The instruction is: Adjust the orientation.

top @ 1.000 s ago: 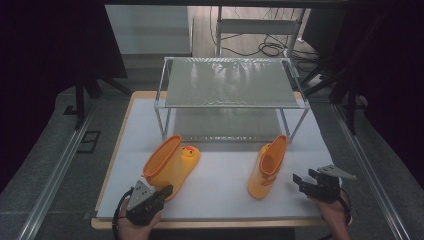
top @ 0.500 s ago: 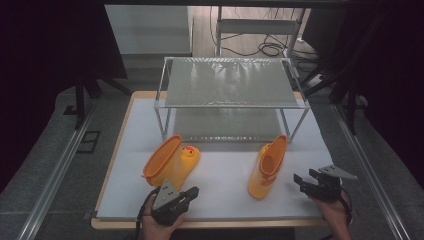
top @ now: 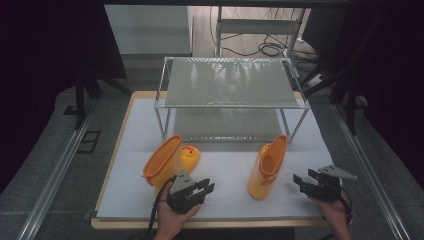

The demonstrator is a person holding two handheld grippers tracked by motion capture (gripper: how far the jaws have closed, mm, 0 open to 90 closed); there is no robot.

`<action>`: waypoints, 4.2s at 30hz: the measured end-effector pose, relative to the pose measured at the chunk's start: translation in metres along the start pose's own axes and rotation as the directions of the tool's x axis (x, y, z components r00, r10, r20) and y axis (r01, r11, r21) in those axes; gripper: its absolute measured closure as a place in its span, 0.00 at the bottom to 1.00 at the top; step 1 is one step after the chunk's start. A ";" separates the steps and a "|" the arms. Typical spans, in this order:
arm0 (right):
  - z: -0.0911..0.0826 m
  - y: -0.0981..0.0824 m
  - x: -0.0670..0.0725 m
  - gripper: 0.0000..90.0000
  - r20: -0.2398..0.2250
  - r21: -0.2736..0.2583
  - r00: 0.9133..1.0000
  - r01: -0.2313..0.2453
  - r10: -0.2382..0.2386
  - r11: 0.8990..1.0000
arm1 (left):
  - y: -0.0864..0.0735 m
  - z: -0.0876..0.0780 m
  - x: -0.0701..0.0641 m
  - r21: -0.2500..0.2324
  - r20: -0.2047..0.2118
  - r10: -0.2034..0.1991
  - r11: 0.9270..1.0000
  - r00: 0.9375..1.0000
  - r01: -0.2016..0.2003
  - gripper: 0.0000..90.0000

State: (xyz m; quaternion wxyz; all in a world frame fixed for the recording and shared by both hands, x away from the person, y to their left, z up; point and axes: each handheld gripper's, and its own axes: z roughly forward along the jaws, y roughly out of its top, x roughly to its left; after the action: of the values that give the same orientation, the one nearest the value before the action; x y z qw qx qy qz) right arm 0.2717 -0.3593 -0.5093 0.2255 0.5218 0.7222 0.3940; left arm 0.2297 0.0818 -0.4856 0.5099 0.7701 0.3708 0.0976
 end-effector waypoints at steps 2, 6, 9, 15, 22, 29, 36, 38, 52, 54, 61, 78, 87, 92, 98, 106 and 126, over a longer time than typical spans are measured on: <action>0.000 0.001 0.002 0.37 -0.012 0.002 1.000 0.012 -0.012 1.000 | 0.000 0.000 0.003 0.002 0.000 -0.019 1.000 1.000 0.019 0.71; -0.001 0.001 0.004 0.37 -0.019 0.000 1.000 0.019 -0.019 1.000 | 0.001 -0.001 0.003 0.004 0.009 -0.030 1.000 1.000 0.030 0.65; -0.002 0.002 0.004 0.37 -0.020 -0.002 1.000 0.022 -0.022 1.000 | 0.002 0.000 0.002 0.008 0.011 -0.027 1.000 1.000 0.027 0.64; -0.003 0.000 0.003 0.38 -0.022 -0.004 1.000 0.022 -0.022 1.000 | 0.002 0.002 0.000 0.021 0.020 -0.023 1.000 1.000 0.023 0.62; -0.002 0.000 0.005 0.38 -0.036 0.003 0.999 0.025 -0.025 1.000 | 0.001 0.003 0.003 0.025 0.020 -0.031 0.999 0.999 0.030 0.61; -0.011 0.006 0.013 0.59 -0.095 -0.011 0.994 0.054 -0.055 0.998 | 0.001 0.003 0.002 0.035 0.018 -0.026 0.999 0.999 0.026 0.60; -0.033 0.004 0.051 0.87 -0.225 -0.023 0.960 0.163 -0.164 0.986 | 0.000 0.004 0.003 0.033 0.020 -0.029 0.999 0.999 0.028 0.60; -0.031 0.001 0.055 0.89 -0.241 -0.012 0.955 0.174 -0.172 0.985 | -0.001 0.004 0.003 0.036 0.020 -0.030 0.999 0.999 0.030 0.60; 0.024 0.014 0.028 0.97 -0.168 0.057 0.980 0.119 -0.108 0.991 | 0.001 0.005 0.001 0.035 0.025 -0.031 0.999 0.999 0.030 0.60; 0.034 0.018 0.028 0.99 -0.166 0.077 0.980 0.126 -0.112 0.989 | 0.001 0.005 0.003 0.033 0.025 -0.035 0.999 0.999 0.034 0.60; 0.040 0.019 0.034 0.99 -0.163 0.094 0.976 0.158 -0.142 0.983 | 0.001 0.005 0.003 0.037 0.029 -0.035 0.999 0.999 0.034 0.60; 0.028 0.017 0.023 0.96 -0.175 0.054 0.977 0.135 -0.124 0.989 | 0.070 0.010 -0.035 0.076 0.148 0.052 0.995 0.988 -0.063 0.54; 0.027 0.014 0.023 0.95 -0.178 0.052 0.975 0.142 -0.131 0.988 | 0.084 0.010 -0.035 0.083 0.163 0.051 0.994 0.985 -0.066 0.52; 0.028 0.013 0.023 0.95 -0.178 0.054 0.975 0.145 -0.133 0.988 | 0.093 0.010 -0.034 0.096 0.172 0.048 0.993 0.984 -0.065 0.51; 0.029 0.013 0.024 0.94 -0.178 0.060 0.975 0.146 -0.133 0.987 | 0.109 0.013 -0.038 0.122 0.194 0.059 0.989 0.979 -0.084 0.49; 0.028 0.012 0.022 0.93 -0.175 0.059 0.975 0.148 -0.136 0.987 | 0.131 0.022 -0.037 0.167 0.239 0.039 0.983 0.970 -0.080 0.46; 0.029 0.011 0.022 0.91 -0.170 0.071 0.976 0.152 -0.138 0.986 | 0.174 0.040 -0.023 0.285 0.373 -0.046 0.956 0.927 -0.067 0.45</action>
State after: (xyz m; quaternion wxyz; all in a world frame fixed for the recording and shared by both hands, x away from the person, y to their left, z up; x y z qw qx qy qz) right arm 0.2921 -0.3278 -0.5157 0.1711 0.4424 0.7904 0.3878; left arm 0.3169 0.0027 -0.3491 0.4513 0.8432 0.2727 -0.1047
